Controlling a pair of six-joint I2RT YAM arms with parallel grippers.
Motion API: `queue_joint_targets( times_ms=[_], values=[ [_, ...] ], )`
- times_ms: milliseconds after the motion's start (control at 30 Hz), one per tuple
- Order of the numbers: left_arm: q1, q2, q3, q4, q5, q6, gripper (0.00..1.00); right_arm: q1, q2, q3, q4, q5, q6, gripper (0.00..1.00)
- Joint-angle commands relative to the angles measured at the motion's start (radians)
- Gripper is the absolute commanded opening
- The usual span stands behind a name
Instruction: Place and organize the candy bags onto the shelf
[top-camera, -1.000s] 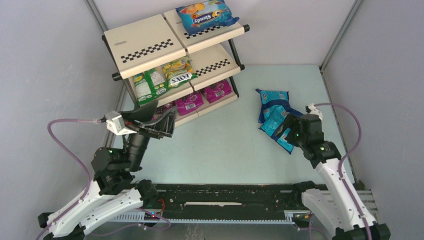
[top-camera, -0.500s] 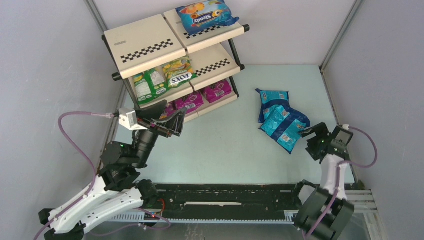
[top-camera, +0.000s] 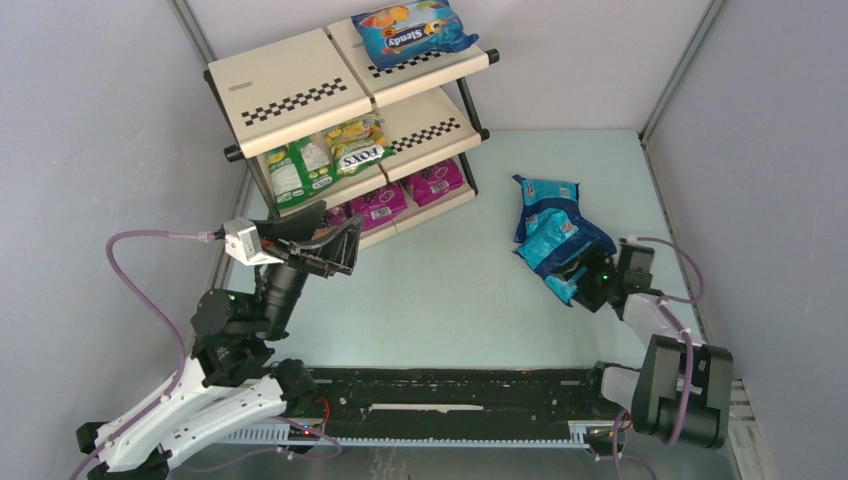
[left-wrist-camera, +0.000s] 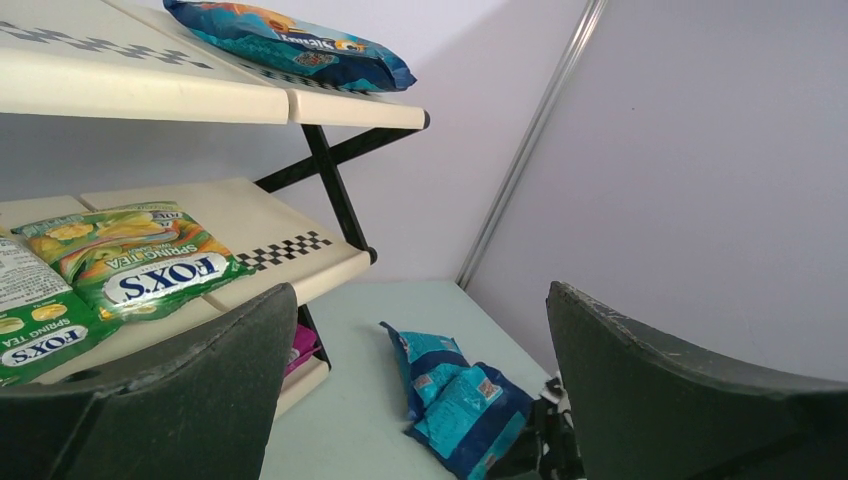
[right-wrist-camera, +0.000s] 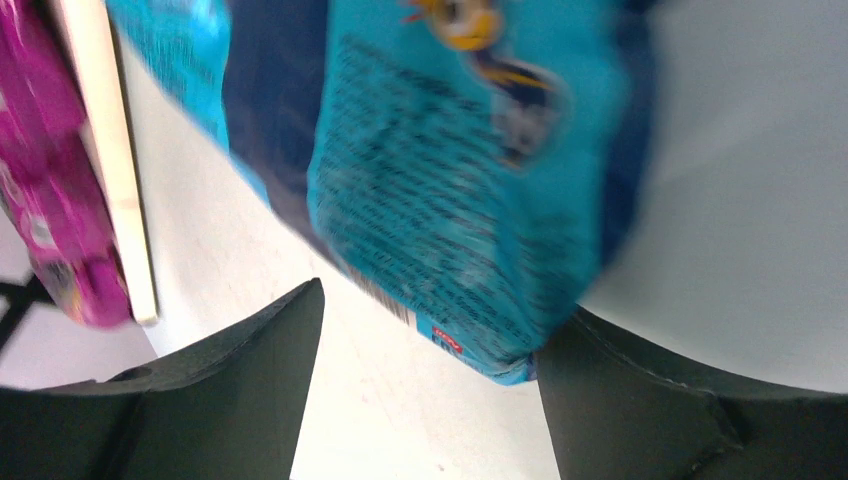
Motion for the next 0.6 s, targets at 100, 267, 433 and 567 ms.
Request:
queue_joint_targets(
  times_ms=[100, 267, 433, 567],
  values=[
    [0.006, -0.006, -0.015, 0.028, -0.014, 0.011, 1.0, 0.394, 0.125, 0.098, 0.258, -0.075, 0.164, 0.82],
    [0.006, -0.007, -0.014, 0.027, -0.011, 0.009, 1.0, 0.506, 0.201, 0.268, 0.093, -0.151, 0.068, 0.84],
    [0.006, -0.014, -0.015, 0.028, -0.012, 0.009, 1.0, 0.491, 0.07, 0.322, -0.137, -0.091, -0.054, 0.86],
    [0.006, -0.014, -0.014, 0.028, -0.008, 0.006, 1.0, 0.38, -0.079, 0.324, -0.282, -0.007, -0.112, 0.89]
  ],
)
